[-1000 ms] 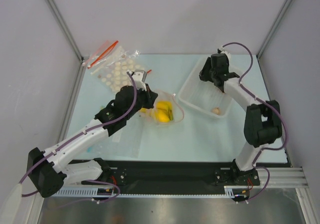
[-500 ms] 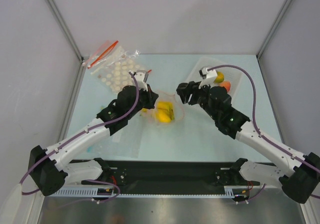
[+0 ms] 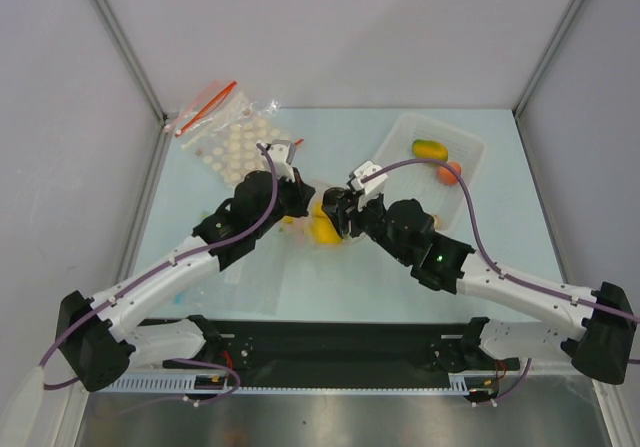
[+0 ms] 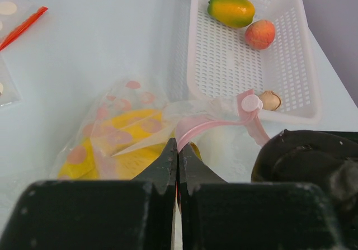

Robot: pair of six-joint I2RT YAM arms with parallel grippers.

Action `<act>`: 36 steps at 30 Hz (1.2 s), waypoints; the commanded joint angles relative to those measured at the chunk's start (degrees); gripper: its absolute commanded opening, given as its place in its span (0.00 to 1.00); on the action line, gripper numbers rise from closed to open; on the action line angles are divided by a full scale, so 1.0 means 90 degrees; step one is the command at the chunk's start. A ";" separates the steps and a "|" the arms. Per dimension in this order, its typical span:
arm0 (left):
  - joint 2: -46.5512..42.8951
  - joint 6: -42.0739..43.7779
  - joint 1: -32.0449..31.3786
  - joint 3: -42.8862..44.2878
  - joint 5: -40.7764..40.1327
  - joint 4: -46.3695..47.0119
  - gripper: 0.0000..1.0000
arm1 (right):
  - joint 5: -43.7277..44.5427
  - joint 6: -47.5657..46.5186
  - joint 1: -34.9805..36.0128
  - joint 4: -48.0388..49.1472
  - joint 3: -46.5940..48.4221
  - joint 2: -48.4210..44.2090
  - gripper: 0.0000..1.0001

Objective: Place the food in the zip-top bag and seal the zipper
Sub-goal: Place the fake fruit in the zipper food storage bag, then pick up the fake fruit from the bin.

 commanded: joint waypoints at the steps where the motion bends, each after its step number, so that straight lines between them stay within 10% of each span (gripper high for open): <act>1: -0.0244 0.0124 -0.0034 0.0238 -0.0145 0.0078 0.01 | 0.0342 -0.0285 0.0014 0.0372 0.0155 0.0095 0.40; 6: -0.0370 0.0124 -0.0034 0.0199 -0.0174 0.0078 0.00 | 0.0333 -0.0295 0.0014 0.0391 0.0174 0.0241 0.47; 12: -0.0400 0.0124 -0.0034 0.0189 -0.0184 0.0098 0.01 | 0.0293 -0.0295 0.0014 0.0333 0.0243 0.0368 0.85; 23: -0.0380 0.0124 -0.0034 0.0189 -0.0184 0.0108 0.01 | 0.0948 0.0310 -0.0366 0.0129 0.0253 0.0154 0.82; 36: -0.0361 0.0105 -0.0034 0.0179 -0.0145 0.0117 0.01 | -0.0046 0.2126 -0.2963 -0.0565 0.0018 -0.0286 0.80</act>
